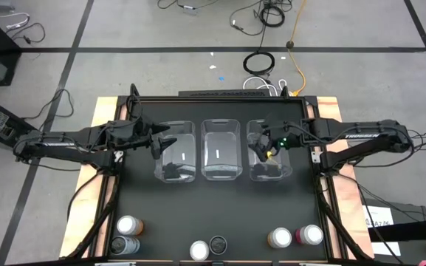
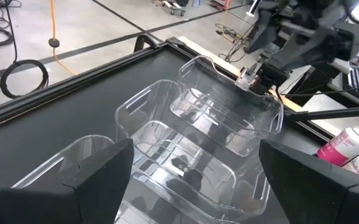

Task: Sort soda cans
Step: Put the right orange soda can into the center transparent bin

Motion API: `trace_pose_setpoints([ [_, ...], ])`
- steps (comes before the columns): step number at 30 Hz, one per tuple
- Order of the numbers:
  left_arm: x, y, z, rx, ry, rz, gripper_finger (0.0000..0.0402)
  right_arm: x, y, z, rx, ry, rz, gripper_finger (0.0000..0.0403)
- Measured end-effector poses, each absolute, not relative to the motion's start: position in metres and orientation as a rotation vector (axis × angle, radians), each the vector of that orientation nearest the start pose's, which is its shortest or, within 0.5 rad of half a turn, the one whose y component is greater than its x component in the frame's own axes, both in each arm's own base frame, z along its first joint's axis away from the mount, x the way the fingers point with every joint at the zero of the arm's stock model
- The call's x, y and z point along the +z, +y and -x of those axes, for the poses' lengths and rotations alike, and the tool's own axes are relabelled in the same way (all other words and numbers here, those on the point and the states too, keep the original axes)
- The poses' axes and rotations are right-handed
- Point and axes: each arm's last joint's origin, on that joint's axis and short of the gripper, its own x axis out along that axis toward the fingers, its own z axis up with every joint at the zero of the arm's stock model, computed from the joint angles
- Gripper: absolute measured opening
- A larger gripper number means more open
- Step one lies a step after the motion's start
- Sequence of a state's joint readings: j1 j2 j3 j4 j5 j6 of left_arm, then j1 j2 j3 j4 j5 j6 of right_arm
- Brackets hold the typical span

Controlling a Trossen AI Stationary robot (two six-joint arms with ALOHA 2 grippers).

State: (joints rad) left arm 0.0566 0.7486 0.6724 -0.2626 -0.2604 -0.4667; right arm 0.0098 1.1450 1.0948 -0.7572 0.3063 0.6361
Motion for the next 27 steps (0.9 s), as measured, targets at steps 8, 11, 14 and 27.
trace_pose_setpoints([
  [8, 0.293, 0.017, -0.165, 0.387, 0.259, 0.423, 0.0354, 0.357, 0.027, -0.235, -0.570, 0.888, -0.236, 0.0383],
  [11, 0.293, 0.017, -0.165, 0.386, 0.259, 0.422, 0.0354, 0.359, 0.039, -0.240, -0.591, 1.017, -0.223, 0.0383],
  [14, 0.293, 0.017, -0.165, 0.386, 0.259, 0.422, 0.0354, 0.356, 0.047, -0.242, -0.615, 1.153, -0.309, 0.0383],
  [27, 0.292, 0.017, -0.165, 0.389, 0.262, 0.420, 0.0354, 0.347, 0.074, -0.242, -0.610, 1.273, -0.617, 0.0383],
])
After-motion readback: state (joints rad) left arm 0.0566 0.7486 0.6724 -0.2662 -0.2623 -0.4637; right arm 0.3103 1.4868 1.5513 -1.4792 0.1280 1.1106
